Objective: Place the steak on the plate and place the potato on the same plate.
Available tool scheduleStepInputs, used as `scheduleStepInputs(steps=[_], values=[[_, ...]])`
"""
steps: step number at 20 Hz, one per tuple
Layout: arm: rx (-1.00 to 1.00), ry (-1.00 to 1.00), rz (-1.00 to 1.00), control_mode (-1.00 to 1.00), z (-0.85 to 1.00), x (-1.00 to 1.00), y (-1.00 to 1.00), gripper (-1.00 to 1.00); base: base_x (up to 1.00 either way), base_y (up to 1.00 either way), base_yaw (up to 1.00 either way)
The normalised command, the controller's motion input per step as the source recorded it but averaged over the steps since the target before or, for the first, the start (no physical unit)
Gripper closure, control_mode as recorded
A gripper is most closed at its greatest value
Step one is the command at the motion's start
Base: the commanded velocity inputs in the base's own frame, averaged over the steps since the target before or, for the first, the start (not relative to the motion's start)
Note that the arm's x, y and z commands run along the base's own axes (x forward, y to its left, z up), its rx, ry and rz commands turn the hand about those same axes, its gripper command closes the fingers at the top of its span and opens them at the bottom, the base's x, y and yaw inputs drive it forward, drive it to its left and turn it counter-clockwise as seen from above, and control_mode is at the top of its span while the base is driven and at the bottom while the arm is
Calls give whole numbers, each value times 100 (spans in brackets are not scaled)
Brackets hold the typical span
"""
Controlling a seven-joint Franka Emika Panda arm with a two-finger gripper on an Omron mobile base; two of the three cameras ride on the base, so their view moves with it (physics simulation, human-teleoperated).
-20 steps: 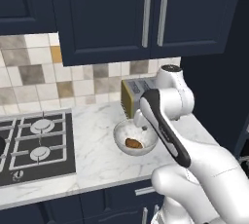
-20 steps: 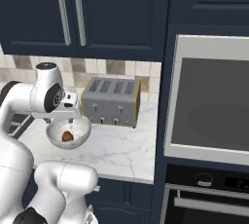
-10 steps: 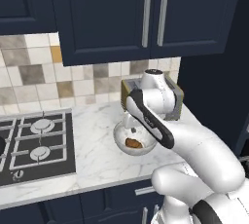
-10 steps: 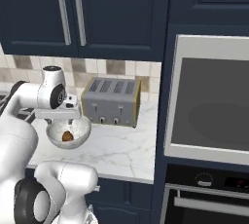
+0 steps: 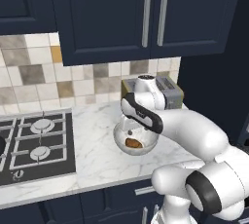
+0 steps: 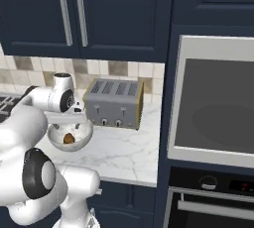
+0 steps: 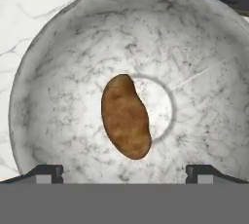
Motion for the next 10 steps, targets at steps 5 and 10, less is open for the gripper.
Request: scheduleStepInputs(steps=[5, 10], values=[[0, 1, 2, -100, -48, 23, 0, -100, 0, 0, 0], [0, 5, 3, -100, -29, 13, 1, -100, 0, 0, 0]])
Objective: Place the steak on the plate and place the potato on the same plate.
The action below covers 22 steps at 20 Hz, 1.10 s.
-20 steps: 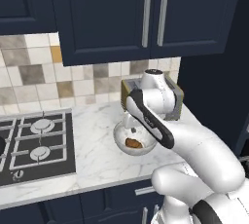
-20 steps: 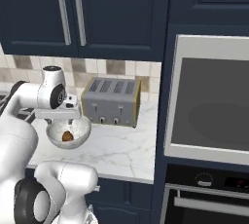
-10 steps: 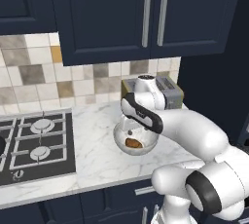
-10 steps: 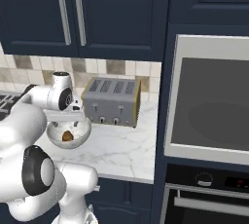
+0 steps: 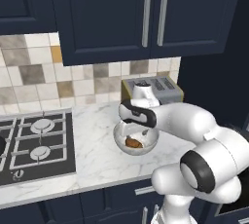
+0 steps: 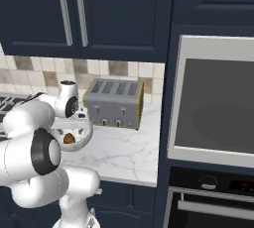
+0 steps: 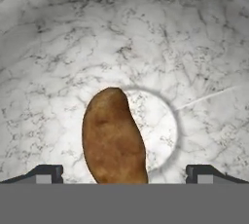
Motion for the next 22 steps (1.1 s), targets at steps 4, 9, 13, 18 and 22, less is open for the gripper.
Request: scheduleStepInputs(steps=[4, 9, 13, 18, 22], values=[[0, 10, 3, -100, -5, 0, 0, -100, 0, 0, 0], [0, 12, 2, -100, -7, 0, 0, -100, 0, 0, 0], [0, 12, 2, -100, -18, 0, 2, -100, 0, 0, 0], [0, 3, 1, -100, -20, 0, 5, -100, 0, 0, 0], [0, 0, 0, -100, -14, -1, 10, -100, 0, 0, 0]])
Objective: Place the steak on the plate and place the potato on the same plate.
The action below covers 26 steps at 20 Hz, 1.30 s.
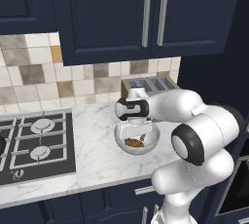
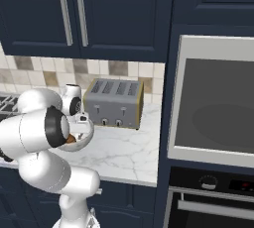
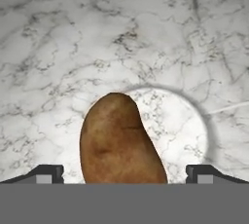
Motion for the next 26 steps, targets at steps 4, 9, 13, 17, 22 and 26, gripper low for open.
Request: scheduleStepInputs(steps=[4, 9, 13, 17, 22, 26], values=[[0, 0, 0, -100, -5, -6, 5, -100, 0, 0, 0], [0, 0, 0, -100, 0, -26, 0, -100, 0, 0, 0], [0, 0, 0, -100, 0, -29, 0, -100, 0, 0, 0], [0, -8, 0, -100, -12, -1, 0, -100, 0, 0, 0], [0, -11, 0, -100, -20, 13, 0, -100, 0, 0, 0], [0, -13, 1, -100, -26, 31, 0, -100, 0, 0, 0]])
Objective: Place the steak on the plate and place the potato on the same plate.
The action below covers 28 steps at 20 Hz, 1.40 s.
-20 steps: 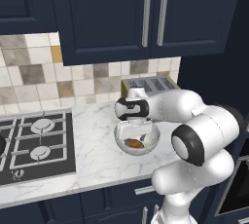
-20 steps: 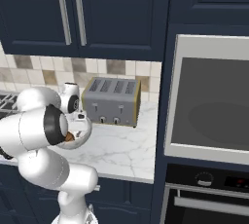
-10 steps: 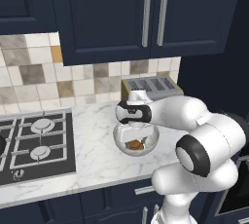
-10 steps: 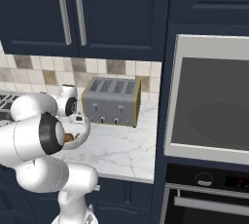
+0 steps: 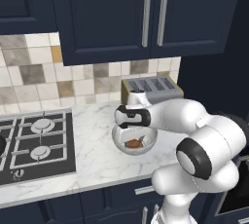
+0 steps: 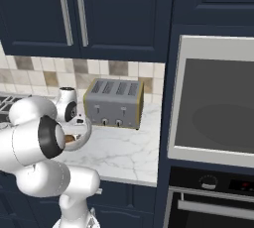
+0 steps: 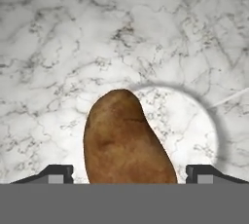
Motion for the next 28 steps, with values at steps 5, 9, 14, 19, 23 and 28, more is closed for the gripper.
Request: scheduleStepInputs(steps=[5, 9, 14, 19, 23, 28], values=[[0, -4, 2, -100, -32, 22, 0, -100, 0, 0, 0], [0, 0, 2, -100, -24, 0, -2, -100, 0, 0, 0], [0, 0, 0, -100, -15, -8, -12, -100, 0, 0, 0], [0, 0, 0, -100, -16, -8, -5, 100, 0, 0, 0], [0, 0, 0, -100, -1, 0, 0, 100, 0, 0, 0], [0, -3, 0, -100, 4, 0, 0, 100, 0, 0, 0]])
